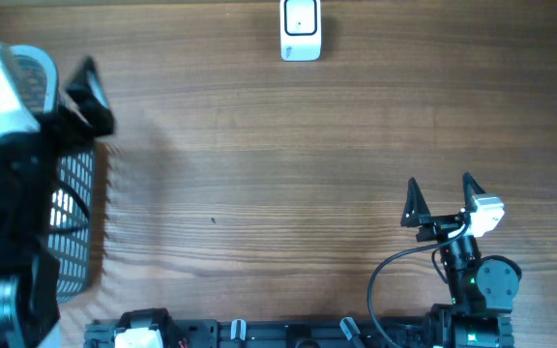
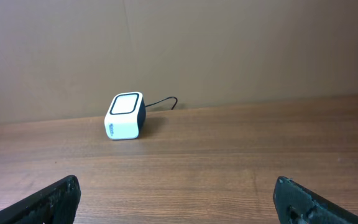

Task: Scan the item barcode
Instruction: 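Reach the left gripper into the basket and grasp the yellow jar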

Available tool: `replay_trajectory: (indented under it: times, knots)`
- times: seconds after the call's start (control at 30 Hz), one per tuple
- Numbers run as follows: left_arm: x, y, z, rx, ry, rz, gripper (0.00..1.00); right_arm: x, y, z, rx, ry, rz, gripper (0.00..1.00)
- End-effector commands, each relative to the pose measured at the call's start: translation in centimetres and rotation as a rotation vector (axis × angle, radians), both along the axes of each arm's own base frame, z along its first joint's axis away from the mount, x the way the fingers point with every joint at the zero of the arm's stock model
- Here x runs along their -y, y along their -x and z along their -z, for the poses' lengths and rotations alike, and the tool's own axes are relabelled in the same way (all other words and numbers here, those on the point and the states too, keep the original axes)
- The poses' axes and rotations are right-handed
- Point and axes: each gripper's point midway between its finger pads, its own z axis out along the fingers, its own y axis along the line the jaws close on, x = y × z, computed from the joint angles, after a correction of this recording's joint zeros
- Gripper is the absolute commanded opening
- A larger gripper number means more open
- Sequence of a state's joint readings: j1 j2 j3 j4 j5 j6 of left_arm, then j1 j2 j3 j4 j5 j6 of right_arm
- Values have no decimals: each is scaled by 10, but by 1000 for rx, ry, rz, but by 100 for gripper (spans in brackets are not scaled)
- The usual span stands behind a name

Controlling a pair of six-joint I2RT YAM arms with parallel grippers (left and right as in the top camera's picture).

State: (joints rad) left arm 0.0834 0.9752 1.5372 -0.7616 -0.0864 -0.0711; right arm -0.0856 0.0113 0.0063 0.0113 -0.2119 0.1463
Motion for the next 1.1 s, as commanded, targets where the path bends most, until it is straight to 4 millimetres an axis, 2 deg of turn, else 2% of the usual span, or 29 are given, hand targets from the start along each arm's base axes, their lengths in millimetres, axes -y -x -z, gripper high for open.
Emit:
replay_trajectory:
  times: [0.0, 0.03, 0.1, 0.17, 0.23, 0.27, 0.37, 0.43, 0.53, 0.63, 0.67, 0.83, 0.93, 1.0, 1.07]
  knots:
    - [-111, 16, 5, -3, 49, -522, 100, 1, 0, -2, 7, -12, 6, 100]
    - [-137, 17, 19, -16, 142, -605, 100, 1, 0, -2, 7, -13, 6, 100]
    - [-182, 20, 66, -91, 361, -717, 100, 1, 0, -2, 7, -13, 6, 100]
    - [-210, 13, 122, -230, 545, -709, 100, 1, 0, -2, 7, -13, 6, 100]
    - [-239, 8, 168, -334, 624, -758, 100, 1, 0, -2, 7, -12, 6, 100]
    - [-250, 7, 192, -395, 653, -785, 100, 1, 0, -2, 7, -12, 6, 100]
    - [-272, 5, 242, -500, 704, -886, 100, 1, 0, -2, 7, -13, 6, 100]
    - [-286, 2, 288, -603, 724, -942, 100, 1, 0, -2, 7, -13, 6, 100]
    - [-298, -4, 333, -685, 732, -971, 100, 1, 0, -2, 7, -13, 6, 100]
    - [-309, -9, 362, -728, 693, -1004, 100, 1, 0, -2, 7, -12, 6, 100]
    - [-311, -10, 366, -736, 666, -1020, 100, 1, 0, -2, 7, -12, 6, 100]
    - [-313, -14, 362, -740, 572, -1063, 99, 1, 0, -2, 7, -13, 6, 100]
    - [-311, -18, 362, -743, 567, -1056, 85, 1, 0, -2, 7, -13, 6, 100]
    - [-310, -18, 362, -744, 571, -1053, 80, 1, 0, -2, 7, -13, 6, 100]
    - [-310, -18, 363, -745, 571, -1053, 85, 1, 0, -2, 7, -13, 6, 100]
